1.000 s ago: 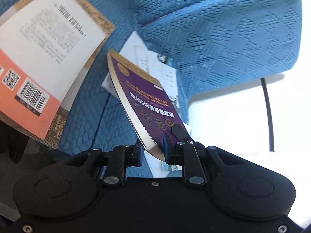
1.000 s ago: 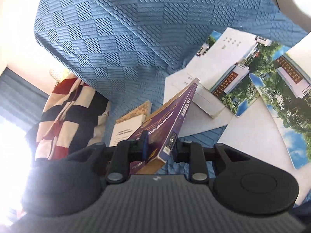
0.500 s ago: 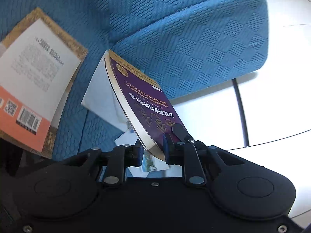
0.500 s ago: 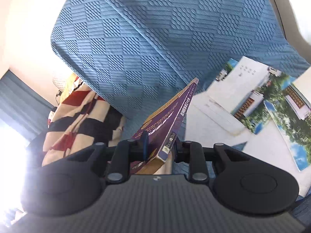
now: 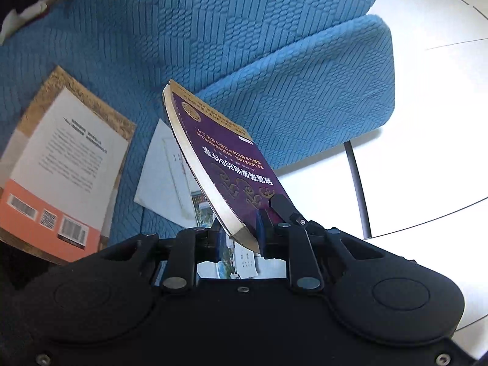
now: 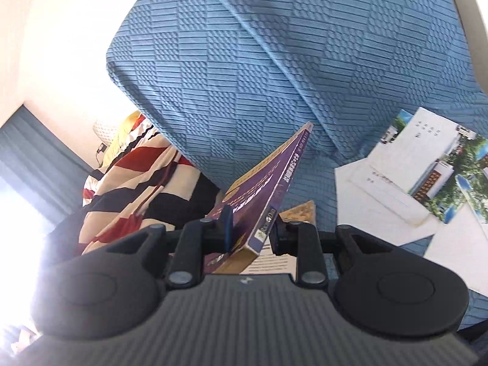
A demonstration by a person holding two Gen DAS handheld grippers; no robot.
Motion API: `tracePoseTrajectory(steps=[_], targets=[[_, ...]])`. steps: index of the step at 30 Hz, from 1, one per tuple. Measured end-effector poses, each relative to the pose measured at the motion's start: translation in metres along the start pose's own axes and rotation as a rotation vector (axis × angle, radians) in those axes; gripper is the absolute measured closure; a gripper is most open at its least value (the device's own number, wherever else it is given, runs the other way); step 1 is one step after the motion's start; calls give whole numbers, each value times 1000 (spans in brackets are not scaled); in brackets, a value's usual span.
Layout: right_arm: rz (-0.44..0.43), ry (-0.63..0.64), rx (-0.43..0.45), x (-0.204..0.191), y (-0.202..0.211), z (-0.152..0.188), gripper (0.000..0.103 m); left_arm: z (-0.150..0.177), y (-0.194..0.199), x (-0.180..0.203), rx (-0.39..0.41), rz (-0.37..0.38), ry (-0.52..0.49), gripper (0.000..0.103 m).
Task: Organize objects
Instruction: 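Carry the purple book over the book stack and lower it onto it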
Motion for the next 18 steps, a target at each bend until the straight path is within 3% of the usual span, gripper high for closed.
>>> tracePoseTrajectory(steps=[18], targets=[[47, 33, -89, -25, -62, 59, 75, -23, 27, -79, -9, -74, 64, 82]])
Point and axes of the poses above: each gripper's, at about its wrist camera, not at the fingertips, and y roughly against the way its jaws point, x to its right, z to its underside, the point moved 4 cm from there along -y, roughly the way its jaws point, and after that the axes turned 8 degrees about x, right-handed, at the moved point
